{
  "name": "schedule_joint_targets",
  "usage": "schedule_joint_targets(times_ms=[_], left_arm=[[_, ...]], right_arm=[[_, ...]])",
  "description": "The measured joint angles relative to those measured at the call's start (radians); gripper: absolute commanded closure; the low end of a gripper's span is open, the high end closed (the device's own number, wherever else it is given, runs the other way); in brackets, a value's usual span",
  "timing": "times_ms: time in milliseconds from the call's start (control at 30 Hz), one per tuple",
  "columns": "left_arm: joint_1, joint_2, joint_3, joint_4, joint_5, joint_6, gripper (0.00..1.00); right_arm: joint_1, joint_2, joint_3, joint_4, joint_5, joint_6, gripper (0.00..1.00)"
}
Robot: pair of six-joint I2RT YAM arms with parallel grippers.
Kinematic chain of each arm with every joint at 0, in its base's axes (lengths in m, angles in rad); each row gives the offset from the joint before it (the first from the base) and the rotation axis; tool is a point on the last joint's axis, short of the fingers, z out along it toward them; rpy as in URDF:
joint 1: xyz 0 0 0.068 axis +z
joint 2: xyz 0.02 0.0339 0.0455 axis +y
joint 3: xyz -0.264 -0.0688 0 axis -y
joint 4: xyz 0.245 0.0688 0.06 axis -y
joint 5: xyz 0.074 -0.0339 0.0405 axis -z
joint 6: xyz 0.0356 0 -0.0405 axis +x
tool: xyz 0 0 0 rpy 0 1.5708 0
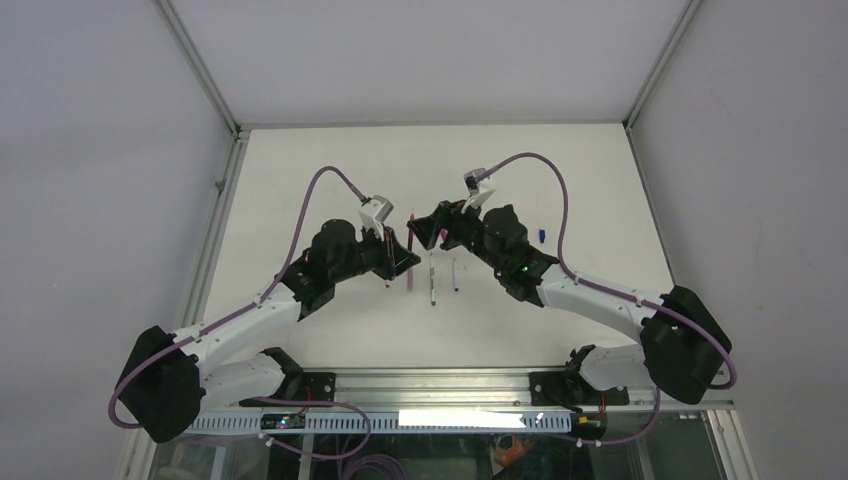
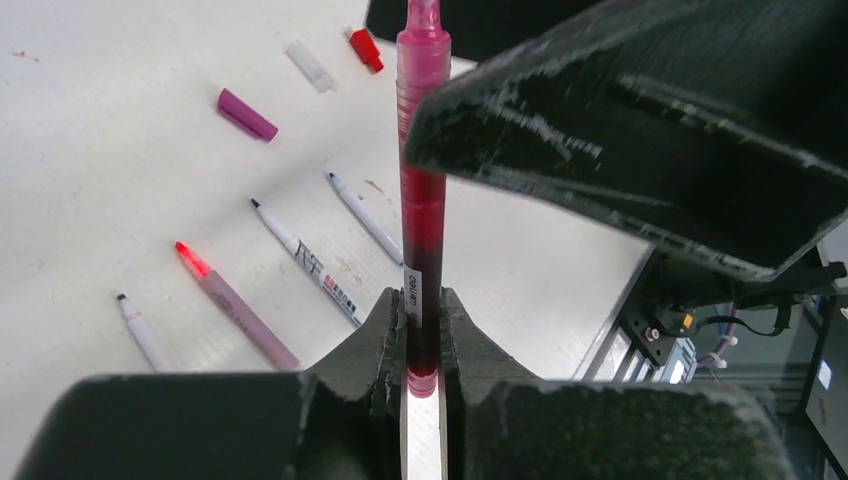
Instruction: Insert the pens into the pen caps
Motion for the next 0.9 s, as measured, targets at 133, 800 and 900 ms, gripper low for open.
schedule_joint_targets(times_ms=[133, 800, 900], left_arm=[[0.000, 0.021, 0.000, -0.040, -0.011, 0.002, 1.00], [0.000, 0.050, 0.000, -0.193, -0.110, 0.061, 1.00], [0.000, 0.044, 0.000, -0.201, -0.110, 0.068, 1.00]], right_arm=[[-0.010, -0.057, -0.013, -0.074, 0.094, -0.065, 0.24], [-0.355, -0.117, 0.144, -0.580, 0.244, -0.186, 0.38], [-0.352, 0.012, 0.272, -0.674, 0.223, -0.206, 0.44]])
